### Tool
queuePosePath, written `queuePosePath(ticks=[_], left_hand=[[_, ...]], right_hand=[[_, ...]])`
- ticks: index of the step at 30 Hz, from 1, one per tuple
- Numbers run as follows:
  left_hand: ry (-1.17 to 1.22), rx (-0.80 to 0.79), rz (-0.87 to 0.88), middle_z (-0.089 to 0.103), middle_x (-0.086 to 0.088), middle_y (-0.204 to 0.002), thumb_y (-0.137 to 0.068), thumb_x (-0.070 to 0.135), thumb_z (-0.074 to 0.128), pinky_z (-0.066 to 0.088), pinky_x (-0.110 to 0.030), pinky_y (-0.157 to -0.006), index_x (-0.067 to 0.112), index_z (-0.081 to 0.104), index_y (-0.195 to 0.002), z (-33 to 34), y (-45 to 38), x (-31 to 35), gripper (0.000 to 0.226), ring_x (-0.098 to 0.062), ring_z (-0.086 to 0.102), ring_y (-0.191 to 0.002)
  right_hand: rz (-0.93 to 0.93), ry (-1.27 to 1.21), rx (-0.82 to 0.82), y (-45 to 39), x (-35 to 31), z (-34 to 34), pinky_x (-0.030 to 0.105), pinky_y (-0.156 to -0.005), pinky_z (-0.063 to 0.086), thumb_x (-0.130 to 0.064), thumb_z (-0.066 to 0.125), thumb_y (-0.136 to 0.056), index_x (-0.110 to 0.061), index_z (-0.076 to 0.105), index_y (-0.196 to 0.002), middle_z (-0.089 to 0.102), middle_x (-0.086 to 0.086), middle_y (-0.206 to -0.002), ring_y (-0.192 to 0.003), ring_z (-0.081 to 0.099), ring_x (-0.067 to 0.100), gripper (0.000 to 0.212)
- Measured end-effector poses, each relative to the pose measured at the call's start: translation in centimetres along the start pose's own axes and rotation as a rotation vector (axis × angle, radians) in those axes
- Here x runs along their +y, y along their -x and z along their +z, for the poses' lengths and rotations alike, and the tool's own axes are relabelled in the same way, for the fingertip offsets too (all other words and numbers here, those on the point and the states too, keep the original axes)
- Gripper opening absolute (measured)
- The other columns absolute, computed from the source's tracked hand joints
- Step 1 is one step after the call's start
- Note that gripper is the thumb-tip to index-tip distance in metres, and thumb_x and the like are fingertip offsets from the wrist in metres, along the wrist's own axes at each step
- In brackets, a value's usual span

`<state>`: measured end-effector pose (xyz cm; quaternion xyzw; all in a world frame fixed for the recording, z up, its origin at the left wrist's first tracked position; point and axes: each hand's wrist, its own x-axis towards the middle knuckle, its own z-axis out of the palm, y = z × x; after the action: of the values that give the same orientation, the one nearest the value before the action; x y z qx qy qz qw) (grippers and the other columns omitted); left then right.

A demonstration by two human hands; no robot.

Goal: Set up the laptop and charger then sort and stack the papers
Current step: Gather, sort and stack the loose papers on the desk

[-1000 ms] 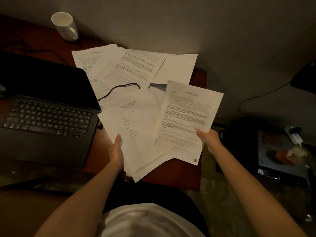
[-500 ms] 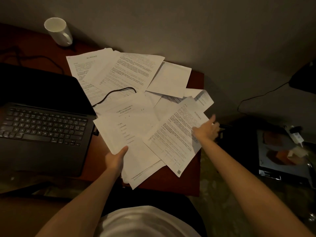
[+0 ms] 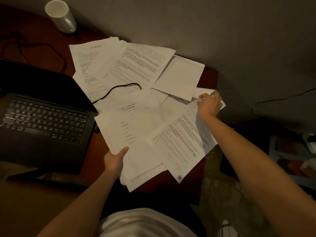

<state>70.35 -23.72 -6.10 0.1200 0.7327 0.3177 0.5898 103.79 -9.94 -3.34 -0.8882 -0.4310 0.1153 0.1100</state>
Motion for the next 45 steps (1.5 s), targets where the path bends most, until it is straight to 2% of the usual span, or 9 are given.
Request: queuePosePath(ticks=[3,7,10,16,19,22,34,41,45], left_hand=[[0.002,0.005,0.009,0.064,-0.003,-0.099,-0.084,0.006,0.07,0.049,-0.032,-0.076,0.006,0.061,-0.116,0.2,0.2,0.2,0.033,-0.023,0.062,-0.089],[0.008,-0.003,0.018,0.063,-0.004,-0.1,-0.085,0.004,0.068,0.048,-0.031,-0.072,0.004,0.059,-0.117,0.4,0.7,0.3,0.033,-0.021,0.06,-0.086],[0.024,-0.02,0.02,0.062,-0.007,-0.105,-0.085,0.004,0.068,0.048,-0.033,-0.074,0.004,0.059,-0.117,0.2,0.9,0.4,0.033,-0.023,0.059,-0.089],[0.012,-0.06,0.046,0.062,-0.006,-0.102,-0.085,0.006,0.068,0.048,-0.03,-0.069,0.002,0.058,-0.117,-0.1,1.3,0.3,0.034,-0.024,0.06,-0.091],[0.01,-0.078,0.048,0.062,-0.007,-0.103,-0.085,0.006,0.068,0.048,-0.027,-0.063,0.002,0.058,-0.117,-0.3,1.3,0.4,0.033,-0.021,0.059,-0.085],[0.001,-0.1,0.064,0.063,-0.01,-0.108,-0.086,0.007,0.068,0.049,-0.028,-0.065,0.002,0.059,-0.118,-0.7,1.1,0.3,0.034,-0.021,0.06,-0.085],[0.156,-0.133,-0.097,0.069,-0.011,-0.108,-0.098,0.048,0.04,0.049,-0.044,-0.092,0.012,0.064,-0.109,-0.9,-0.2,0.5,0.044,-0.032,0.064,-0.099],[0.209,-0.152,-0.086,0.068,-0.009,-0.108,-0.097,0.053,0.036,0.048,-0.038,-0.081,0.019,0.063,-0.109,-1.2,0.2,0.8,0.045,-0.029,0.063,-0.099],[0.207,-0.147,-0.106,0.069,-0.01,-0.105,-0.094,0.055,0.04,0.048,-0.041,-0.086,0.021,0.064,-0.101,-1.3,0.2,0.6,0.042,-0.03,0.063,-0.098]], right_hand=[[0.042,-0.164,0.088,0.0,-0.6,-0.7,0.039,-0.102,0.038,-0.016,0.069,-0.083,-0.01,0.064,-0.11,0.046,0.007,-0.137,-0.124,0.041,0.026,0.028],[-0.389,-0.005,0.106,1.3,-1.8,-3.4,0.042,-0.098,0.041,-0.011,0.049,-0.096,-0.002,0.059,-0.097,0.059,0.016,-0.118,-0.11,0.053,0.029,0.013],[-0.606,0.021,-0.088,4.0,-3.4,-7.6,0.037,-0.066,0.047,-0.016,0.044,-0.098,-0.008,0.051,-0.107,0.057,0.008,-0.086,-0.077,0.054,0.021,0.014],[-0.905,0.098,-0.431,7.5,-7.6,-13.5,0.025,-0.064,0.042,-0.023,0.055,-0.094,-0.024,0.059,-0.096,0.059,-0.008,-0.079,-0.072,0.056,0.013,0.005],[-0.953,0.029,-0.8,9.4,-11.2,-15.8,0.013,-0.063,0.038,-0.023,0.063,-0.089,-0.025,0.062,-0.084,0.06,-0.015,-0.073,-0.066,0.054,0.0,0.006],[-0.965,0.166,-1.07,10.9,-14.4,-16.1,0.025,-0.065,0.043,-0.025,0.063,-0.086,-0.026,0.064,-0.079,0.064,-0.004,-0.074,-0.068,0.055,0.011,0.007],[-0.91,0.561,-1.468,13.7,-21.3,-14.8,0.015,-0.063,0.045,-0.02,0.063,-0.089,-0.018,0.067,-0.085,0.062,-0.005,-0.075,-0.066,0.054,0.005,0.006],[-1.144,0.459,-0.747,13.7,-21.4,-6.2,0.024,-0.06,0.037,-0.014,0.06,-0.084,-0.021,0.067,-0.081,0.063,-0.009,-0.077,-0.076,0.058,0.014,0.011],[-1.146,0.28,-0.607,13.9,-21.0,-0.7,0.03,-0.075,0.034,-0.015,0.058,-0.089,-0.02,0.068,-0.091,0.067,-0.004,-0.088,-0.085,0.059,0.019,0.012]])
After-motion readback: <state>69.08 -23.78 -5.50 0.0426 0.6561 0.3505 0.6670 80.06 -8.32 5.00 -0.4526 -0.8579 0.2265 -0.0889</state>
